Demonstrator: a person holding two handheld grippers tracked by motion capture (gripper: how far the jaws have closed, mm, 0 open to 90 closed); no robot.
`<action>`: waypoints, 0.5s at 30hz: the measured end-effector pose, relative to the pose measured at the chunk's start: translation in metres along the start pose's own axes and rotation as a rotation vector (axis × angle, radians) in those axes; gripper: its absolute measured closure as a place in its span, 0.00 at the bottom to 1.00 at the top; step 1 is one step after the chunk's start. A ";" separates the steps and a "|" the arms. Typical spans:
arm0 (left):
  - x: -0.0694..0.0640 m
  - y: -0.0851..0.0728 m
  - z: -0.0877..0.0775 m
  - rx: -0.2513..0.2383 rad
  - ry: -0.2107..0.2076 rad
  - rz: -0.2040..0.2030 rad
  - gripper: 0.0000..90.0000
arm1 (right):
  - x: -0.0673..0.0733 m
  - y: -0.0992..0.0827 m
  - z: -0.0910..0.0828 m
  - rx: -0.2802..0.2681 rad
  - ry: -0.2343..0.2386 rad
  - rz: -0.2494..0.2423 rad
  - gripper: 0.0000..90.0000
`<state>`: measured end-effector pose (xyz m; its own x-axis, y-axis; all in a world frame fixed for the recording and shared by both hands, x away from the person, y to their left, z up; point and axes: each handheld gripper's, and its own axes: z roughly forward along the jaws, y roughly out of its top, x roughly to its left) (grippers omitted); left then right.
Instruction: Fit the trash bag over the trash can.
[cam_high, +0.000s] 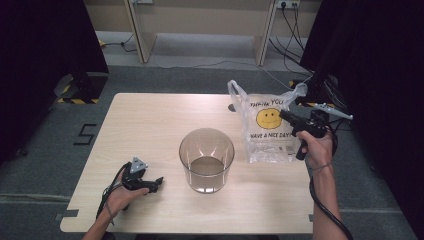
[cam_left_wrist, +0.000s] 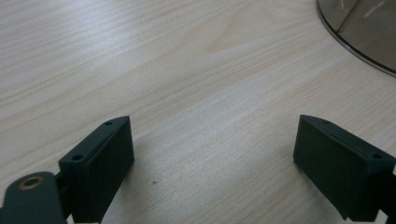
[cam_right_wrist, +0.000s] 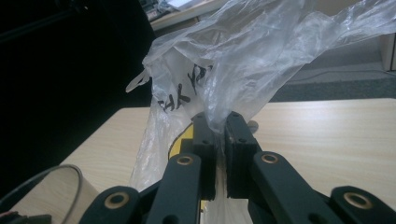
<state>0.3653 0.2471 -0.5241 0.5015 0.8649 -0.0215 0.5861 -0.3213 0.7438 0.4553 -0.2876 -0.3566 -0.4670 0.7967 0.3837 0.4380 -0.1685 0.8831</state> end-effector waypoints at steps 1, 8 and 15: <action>0.000 0.000 0.000 0.001 -0.001 0.001 0.13 | 0.001 0.002 0.000 -0.003 0.006 0.003 0.95; 0.000 0.000 0.000 0.000 0.000 0.000 0.12 | 0.011 0.018 0.002 -0.030 0.022 -0.011 0.95; 0.000 0.000 0.000 0.002 -0.001 0.002 0.12 | 0.027 0.034 0.002 -0.047 0.040 -0.042 0.95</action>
<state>0.3652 0.2472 -0.5239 0.5031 0.8640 -0.0209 0.5867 -0.3237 0.7423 0.4591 -0.2710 -0.3164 -0.5150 0.7801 0.3553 0.3810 -0.1630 0.9101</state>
